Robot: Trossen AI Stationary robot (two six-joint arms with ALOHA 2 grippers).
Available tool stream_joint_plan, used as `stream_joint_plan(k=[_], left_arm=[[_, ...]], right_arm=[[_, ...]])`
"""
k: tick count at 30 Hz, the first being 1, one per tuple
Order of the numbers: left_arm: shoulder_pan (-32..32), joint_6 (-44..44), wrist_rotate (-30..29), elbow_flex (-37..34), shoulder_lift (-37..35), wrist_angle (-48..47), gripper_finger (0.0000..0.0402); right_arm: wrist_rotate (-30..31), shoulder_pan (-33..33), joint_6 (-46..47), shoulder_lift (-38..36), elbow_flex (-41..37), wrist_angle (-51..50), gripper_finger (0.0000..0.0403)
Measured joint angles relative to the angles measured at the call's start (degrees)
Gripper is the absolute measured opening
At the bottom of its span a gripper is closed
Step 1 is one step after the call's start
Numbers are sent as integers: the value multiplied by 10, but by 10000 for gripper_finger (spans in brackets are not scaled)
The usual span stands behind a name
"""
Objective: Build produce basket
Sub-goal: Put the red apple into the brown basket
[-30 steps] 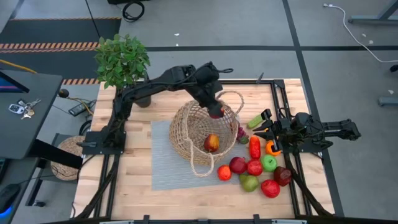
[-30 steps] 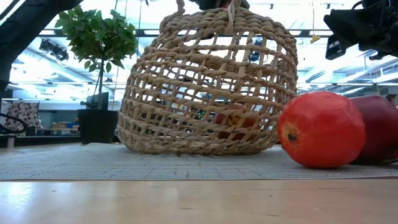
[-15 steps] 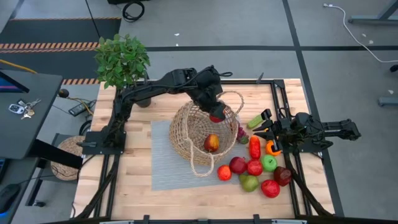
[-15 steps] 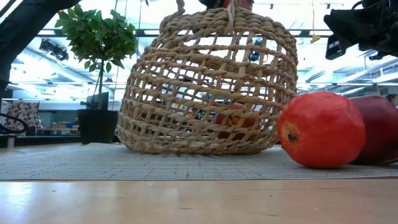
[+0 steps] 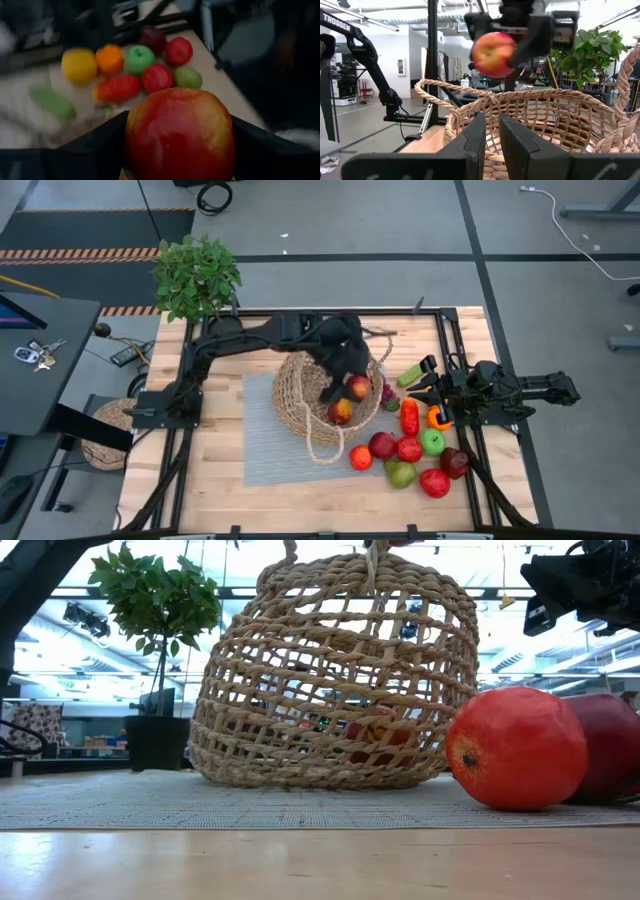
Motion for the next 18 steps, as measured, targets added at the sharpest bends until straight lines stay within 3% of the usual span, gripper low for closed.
stream_joint_plan(k=[5, 10, 14, 18], left_arm=[[-21, 217, -49, 0, 0, 0, 282], [-30, 331, -134, 0, 0, 0, 282], [-31, 352, -165, 0, 0, 0, 282], [-31, 290, -195, 0, 1, 0, 282]], right_arm=[[0, 0, 0, 0, 0, 0, 62], [0, 0, 0, 0, 0, 0, 62], [0, 0, 0, 0, 0, 0, 62], [0, 0, 0, 0, 0, 0, 62]])
